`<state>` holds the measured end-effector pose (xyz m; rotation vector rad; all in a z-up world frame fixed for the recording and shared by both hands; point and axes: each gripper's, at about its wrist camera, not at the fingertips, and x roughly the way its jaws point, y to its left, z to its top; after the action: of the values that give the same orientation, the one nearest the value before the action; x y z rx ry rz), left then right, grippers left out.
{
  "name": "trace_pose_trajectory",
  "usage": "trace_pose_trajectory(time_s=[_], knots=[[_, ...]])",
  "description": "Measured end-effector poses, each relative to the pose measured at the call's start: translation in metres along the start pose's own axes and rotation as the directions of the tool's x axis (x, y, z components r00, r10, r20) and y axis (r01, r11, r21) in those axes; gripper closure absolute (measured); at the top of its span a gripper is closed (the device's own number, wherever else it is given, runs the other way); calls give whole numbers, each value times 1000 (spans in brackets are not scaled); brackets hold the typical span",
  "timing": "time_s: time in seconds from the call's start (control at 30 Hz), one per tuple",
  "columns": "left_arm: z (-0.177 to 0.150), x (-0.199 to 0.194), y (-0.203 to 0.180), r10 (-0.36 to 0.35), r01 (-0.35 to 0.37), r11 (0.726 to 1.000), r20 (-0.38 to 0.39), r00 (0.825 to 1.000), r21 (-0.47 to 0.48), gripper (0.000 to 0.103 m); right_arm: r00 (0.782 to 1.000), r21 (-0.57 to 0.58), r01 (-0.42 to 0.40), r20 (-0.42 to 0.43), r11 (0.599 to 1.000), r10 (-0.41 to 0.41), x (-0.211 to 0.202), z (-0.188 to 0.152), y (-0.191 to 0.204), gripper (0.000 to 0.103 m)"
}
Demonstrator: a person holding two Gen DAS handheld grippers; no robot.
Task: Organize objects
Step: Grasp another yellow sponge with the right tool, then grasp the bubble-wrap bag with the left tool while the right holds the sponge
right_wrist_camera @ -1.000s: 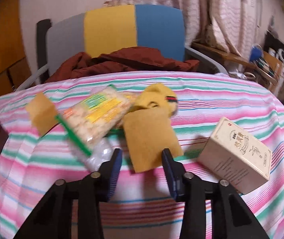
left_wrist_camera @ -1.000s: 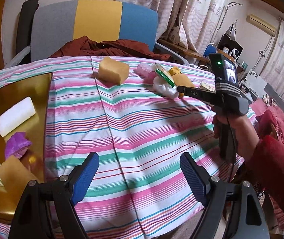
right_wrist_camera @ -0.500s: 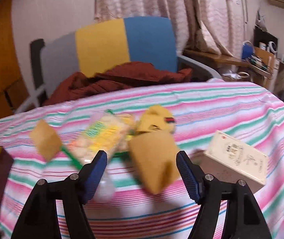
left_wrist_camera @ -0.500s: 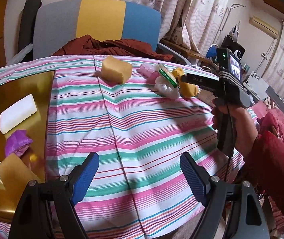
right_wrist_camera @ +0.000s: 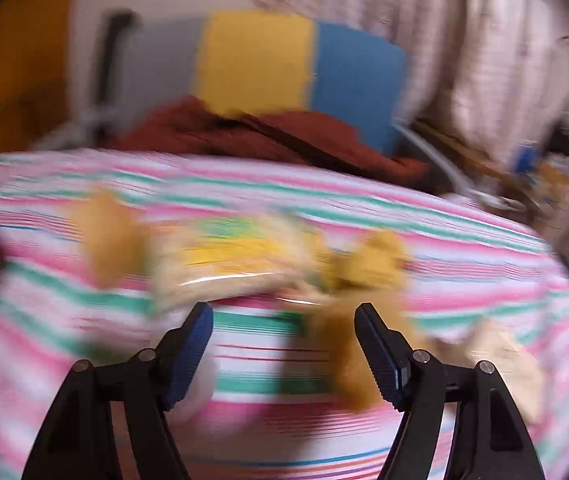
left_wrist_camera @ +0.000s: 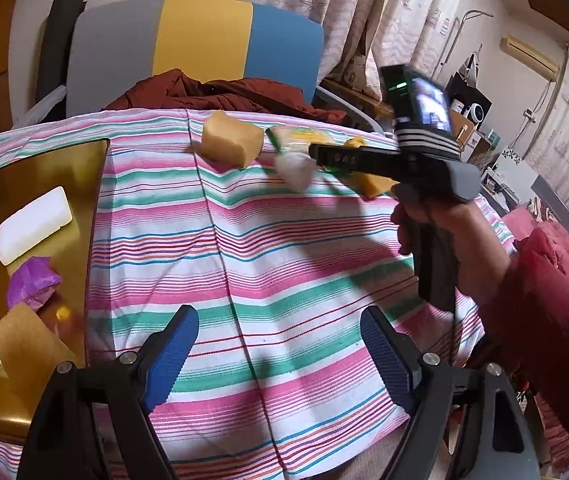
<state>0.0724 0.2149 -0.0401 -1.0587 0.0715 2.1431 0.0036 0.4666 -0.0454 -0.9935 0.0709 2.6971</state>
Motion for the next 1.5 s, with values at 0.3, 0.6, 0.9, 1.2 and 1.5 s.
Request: trace_pose_trajectory(time_s=[0.3, 0.6, 0.9, 1.2, 1.5], knots=[[0, 5, -3, -12, 12, 1000, -9, 1000, 4, 18, 992, 152, 122, 1, 981, -123, -18, -15, -59, 19], [8, 10, -10, -4, 5, 1000, -11, 1000, 28, 18, 993, 254, 83, -106, 964, -58, 22, -27, -102, 29], [41, 42, -9, 43, -43, 999, -3, 999, 4, 18, 997, 246, 53, -59, 968, -40, 8, -39, -87, 40], [91, 88, 1, 174, -175, 984, 29, 984, 29, 17, 1000, 236, 6, -25, 972, 0, -3, -49, -65, 41], [120, 141, 13, 267, -269, 960, 37, 963, 79, 11, 1000, 266, 21, -21, 964, -16, -2, -54, -70, 41]])
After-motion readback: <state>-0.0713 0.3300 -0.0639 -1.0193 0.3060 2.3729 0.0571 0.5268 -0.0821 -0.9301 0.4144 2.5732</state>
